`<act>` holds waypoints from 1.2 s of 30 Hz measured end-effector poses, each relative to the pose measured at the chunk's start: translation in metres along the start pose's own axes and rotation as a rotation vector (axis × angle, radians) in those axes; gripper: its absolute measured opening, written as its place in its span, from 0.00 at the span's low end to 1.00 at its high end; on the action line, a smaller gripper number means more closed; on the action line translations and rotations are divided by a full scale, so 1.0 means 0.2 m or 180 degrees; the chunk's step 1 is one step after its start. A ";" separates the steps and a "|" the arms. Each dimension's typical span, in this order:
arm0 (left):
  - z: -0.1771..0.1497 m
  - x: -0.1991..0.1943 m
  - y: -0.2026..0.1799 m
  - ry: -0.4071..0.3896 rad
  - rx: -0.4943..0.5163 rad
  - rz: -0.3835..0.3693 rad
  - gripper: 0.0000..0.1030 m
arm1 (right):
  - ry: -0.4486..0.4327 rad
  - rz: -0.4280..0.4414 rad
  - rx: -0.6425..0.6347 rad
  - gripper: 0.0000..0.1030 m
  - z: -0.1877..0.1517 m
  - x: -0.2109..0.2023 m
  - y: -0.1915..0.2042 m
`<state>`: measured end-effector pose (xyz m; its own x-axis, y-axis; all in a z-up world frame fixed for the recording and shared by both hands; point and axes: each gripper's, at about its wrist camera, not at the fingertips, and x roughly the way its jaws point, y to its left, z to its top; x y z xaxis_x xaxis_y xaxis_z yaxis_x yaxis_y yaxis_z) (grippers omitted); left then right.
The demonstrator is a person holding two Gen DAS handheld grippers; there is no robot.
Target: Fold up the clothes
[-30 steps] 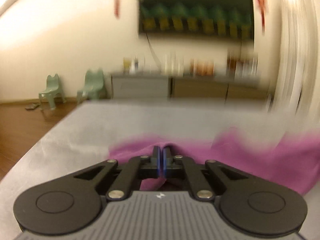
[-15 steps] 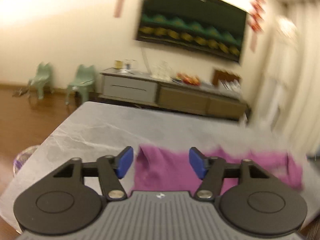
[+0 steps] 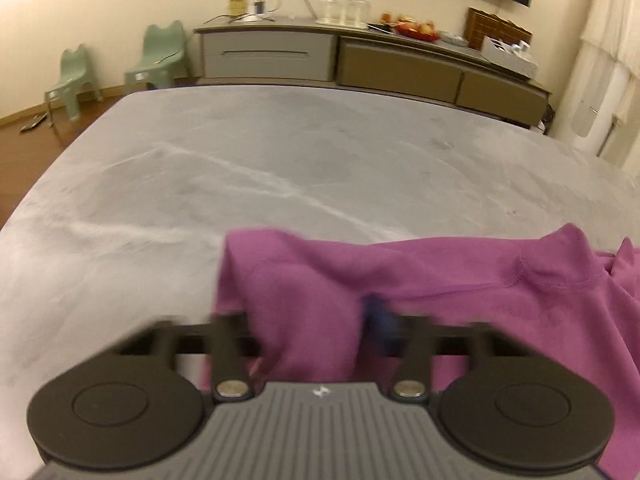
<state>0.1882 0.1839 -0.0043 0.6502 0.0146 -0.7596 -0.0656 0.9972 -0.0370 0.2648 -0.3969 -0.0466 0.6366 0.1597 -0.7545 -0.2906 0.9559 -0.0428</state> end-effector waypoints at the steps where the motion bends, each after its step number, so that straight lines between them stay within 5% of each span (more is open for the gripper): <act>1: 0.01 0.00 -0.02 -0.0054 0.0055 -0.0006 0.12 | 0.0014 0.0081 0.0072 0.38 0.03 0.01 0.00; 2: 0.03 -0.04 -0.03 -0.0210 0.0073 -0.0028 0.11 | -0.0016 0.0015 0.0000 0.25 0.06 0.01 0.01; 3: 0.04 -0.09 -0.03 -0.0405 0.0076 -0.0060 0.11 | -0.0047 -0.0059 -0.0079 0.01 0.10 0.00 0.03; 7: 0.01 -0.59 0.05 -0.1884 -0.0070 -0.0557 0.11 | -0.0941 -0.0308 -0.0041 0.01 0.21 -0.31 0.06; 8: -0.03 -0.63 0.07 -0.1953 -0.0010 -0.0570 0.11 | -0.1253 -0.0306 -0.0086 0.01 0.22 -0.42 0.07; 10: -0.10 -0.64 0.13 -0.1816 0.0108 -0.0537 0.12 | -0.1633 -0.0559 -0.0130 0.01 0.19 -0.57 0.08; 11: -0.12 -0.57 0.16 -0.1505 0.0113 -0.0429 0.12 | -0.1656 -0.0792 -0.0105 0.02 0.16 -0.55 0.06; 13: -0.16 -0.35 0.21 -0.0707 0.0118 -0.0107 0.17 | -0.1081 -0.0932 0.0043 0.20 0.07 -0.32 -0.03; 15: -0.21 -0.21 0.25 -0.0316 0.0161 0.0086 0.20 | -0.0442 -0.0886 0.0253 0.28 -0.02 -0.09 -0.14; 17: -0.21 -0.20 0.28 -0.0366 0.0182 0.0060 0.24 | -0.0200 -0.0809 0.0452 0.30 -0.09 -0.02 -0.21; 19: -0.17 -0.23 0.31 -0.0480 0.0064 0.0056 0.37 | -0.0371 -0.0728 0.0640 0.54 -0.09 -0.08 -0.23; 22: -0.08 -0.29 0.37 -0.0687 -0.0154 0.0032 0.58 | -0.0641 -0.0572 0.0881 0.77 -0.09 -0.19 -0.26; 24: 0.01 -0.27 0.39 -0.0758 -0.0261 0.0070 0.60 | -0.0746 -0.0529 0.0992 0.86 -0.06 -0.20 -0.27; 27: 0.14 -0.18 0.38 -0.0680 -0.0337 0.0085 0.63 | -0.0709 -0.0648 0.1019 0.89 -0.03 -0.15 -0.30; 30: 0.23 0.00 0.31 -0.0302 -0.0101 0.0002 0.73 | -0.0577 -0.0757 0.0993 0.89 0.02 -0.07 -0.31; 32: 0.27 0.14 0.27 -0.0031 -0.0011 0.0010 0.71 | -0.0520 -0.0827 0.0892 0.90 0.06 -0.01 -0.29; 33: 0.29 0.20 0.24 0.0101 0.0027 0.0016 0.62 | -0.0496 -0.0893 0.0835 0.92 0.08 0.01 -0.29; 34: 0.30 0.25 0.22 0.0176 0.0064 -0.0013 0.43 | -0.0473 -0.0961 0.0779 0.93 0.10 0.03 -0.28; 36: 0.31 0.30 0.16 0.0231 0.0220 -0.0087 0.26 | -0.0370 -0.1016 0.0716 0.90 0.13 0.09 -0.30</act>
<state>0.2714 0.2209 -0.0107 0.5943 -0.0155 -0.8041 0.0054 0.9999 -0.0153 0.3115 -0.4446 -0.0412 0.7499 -0.1394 -0.6467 0.0901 0.9900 -0.1088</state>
